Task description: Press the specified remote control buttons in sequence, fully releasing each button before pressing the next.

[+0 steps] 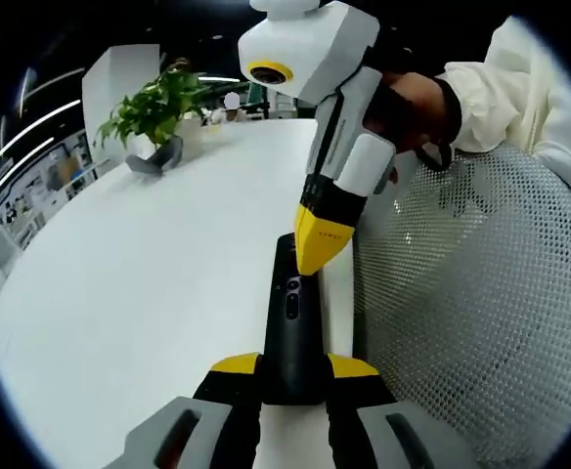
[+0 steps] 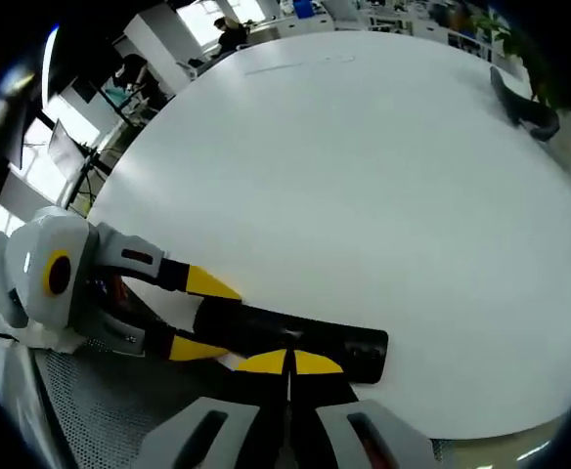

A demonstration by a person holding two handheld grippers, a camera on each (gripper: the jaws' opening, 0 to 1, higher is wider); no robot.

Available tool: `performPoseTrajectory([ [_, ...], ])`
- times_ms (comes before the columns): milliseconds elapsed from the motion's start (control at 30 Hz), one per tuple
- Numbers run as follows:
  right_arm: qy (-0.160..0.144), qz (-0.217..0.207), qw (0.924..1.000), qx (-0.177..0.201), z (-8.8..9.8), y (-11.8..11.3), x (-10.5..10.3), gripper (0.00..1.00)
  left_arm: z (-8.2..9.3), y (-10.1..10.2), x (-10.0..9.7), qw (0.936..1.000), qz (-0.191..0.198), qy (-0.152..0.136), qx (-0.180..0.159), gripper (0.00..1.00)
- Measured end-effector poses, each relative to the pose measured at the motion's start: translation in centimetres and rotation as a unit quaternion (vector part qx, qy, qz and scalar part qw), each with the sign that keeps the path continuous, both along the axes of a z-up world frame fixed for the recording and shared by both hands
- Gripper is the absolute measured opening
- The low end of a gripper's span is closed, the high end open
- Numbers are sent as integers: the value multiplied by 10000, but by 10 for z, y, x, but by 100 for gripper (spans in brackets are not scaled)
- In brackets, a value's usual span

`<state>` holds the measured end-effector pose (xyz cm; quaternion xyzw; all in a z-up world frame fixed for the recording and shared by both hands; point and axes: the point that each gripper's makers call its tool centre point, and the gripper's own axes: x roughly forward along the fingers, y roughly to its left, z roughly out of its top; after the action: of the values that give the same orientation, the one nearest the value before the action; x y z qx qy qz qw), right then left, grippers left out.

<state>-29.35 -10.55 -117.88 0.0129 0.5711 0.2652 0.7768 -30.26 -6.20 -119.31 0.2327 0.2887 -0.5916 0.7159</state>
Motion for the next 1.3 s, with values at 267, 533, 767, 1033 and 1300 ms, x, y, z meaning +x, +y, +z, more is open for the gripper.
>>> performPoseTrajectory([
  [267, 25, 92, 9999, 84, -1, 5, -2, 0, 0, -3, -4, 10000, -88, -16, -41, 24],
  [533, -97, 273, 9996, -44, -5, 6, -1, 0, 0, -4, -4, 10000, -59, 4, -71, 24],
  [767, -64, 272, 9996, -53, -7, 5, -1, 0, -1, -4, -4, 10000, -65, -11, -74, 25],
  [1033, -29, 181, 9998, 31, -7, 4, -1, 0, -1, -5, -4, 9999, -71, -12, -114, 24],
  [1300, -81, 226, 9997, 13, -7, 5, -2, 0, -1, -5, -5, 9999, -99, -25, -105, 24],
])
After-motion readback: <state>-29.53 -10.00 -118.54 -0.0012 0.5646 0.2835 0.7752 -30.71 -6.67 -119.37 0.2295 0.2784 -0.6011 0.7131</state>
